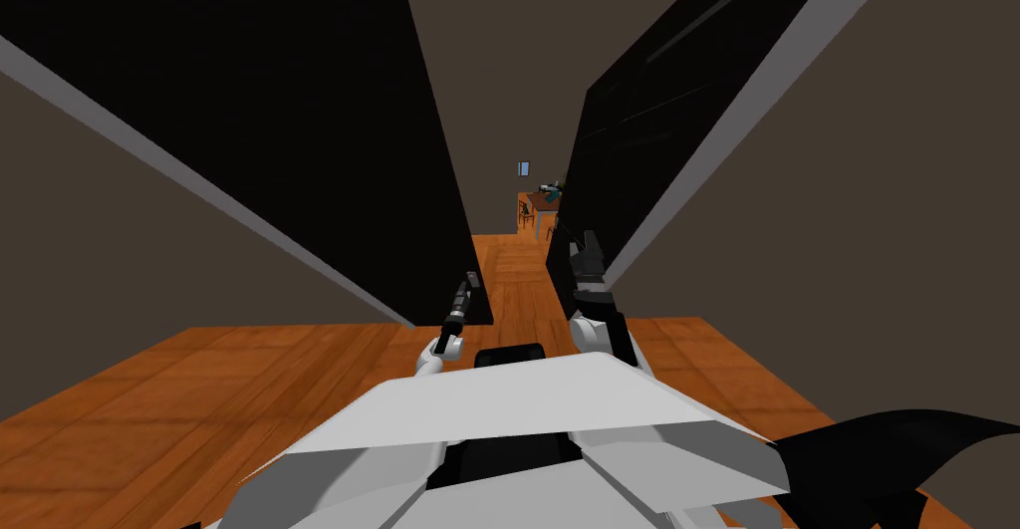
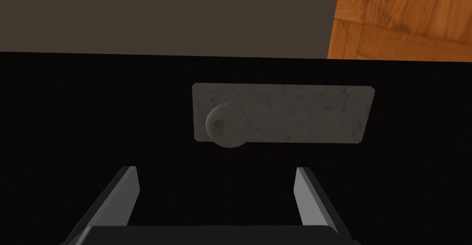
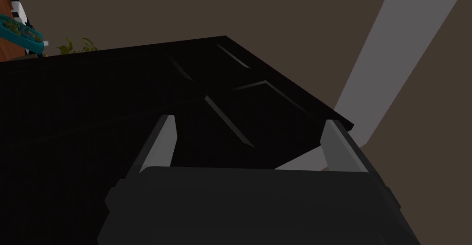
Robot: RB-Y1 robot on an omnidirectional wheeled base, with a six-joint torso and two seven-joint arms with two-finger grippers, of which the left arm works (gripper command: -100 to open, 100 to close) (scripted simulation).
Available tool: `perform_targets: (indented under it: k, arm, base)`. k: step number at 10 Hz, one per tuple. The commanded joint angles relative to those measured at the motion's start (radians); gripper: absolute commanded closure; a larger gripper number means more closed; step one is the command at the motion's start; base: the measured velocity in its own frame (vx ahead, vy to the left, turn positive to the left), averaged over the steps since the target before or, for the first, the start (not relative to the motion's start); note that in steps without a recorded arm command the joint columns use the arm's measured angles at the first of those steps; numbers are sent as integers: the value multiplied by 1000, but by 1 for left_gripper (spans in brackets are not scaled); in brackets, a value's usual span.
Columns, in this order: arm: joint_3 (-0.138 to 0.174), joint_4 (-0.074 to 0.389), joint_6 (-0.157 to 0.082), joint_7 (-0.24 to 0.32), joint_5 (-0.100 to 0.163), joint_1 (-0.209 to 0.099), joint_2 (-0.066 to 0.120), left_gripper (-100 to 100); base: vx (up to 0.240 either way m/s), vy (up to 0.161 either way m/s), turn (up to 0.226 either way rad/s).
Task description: Push the door open
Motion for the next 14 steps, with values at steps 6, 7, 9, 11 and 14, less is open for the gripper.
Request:
perform_targets:
  k: [6,7,9,11,14]
  arm:
    - [8,9,-3,-7,4,-3,-5,100]
    - [8,9,-3,-7,4,-3,-5,100]
    - [8,9,-3,-7,4,-3,-5,100]
    - [8,9,-3,-7,4,-3,-5,100]
    - [26,14,-1,-15,13,-2,-3,100]
  base:
    - [149,-15,-16]
    - [-24,5,-13]
    - [-13,4,-2]
    - [-3,0,2]
    - [129,-40,27]
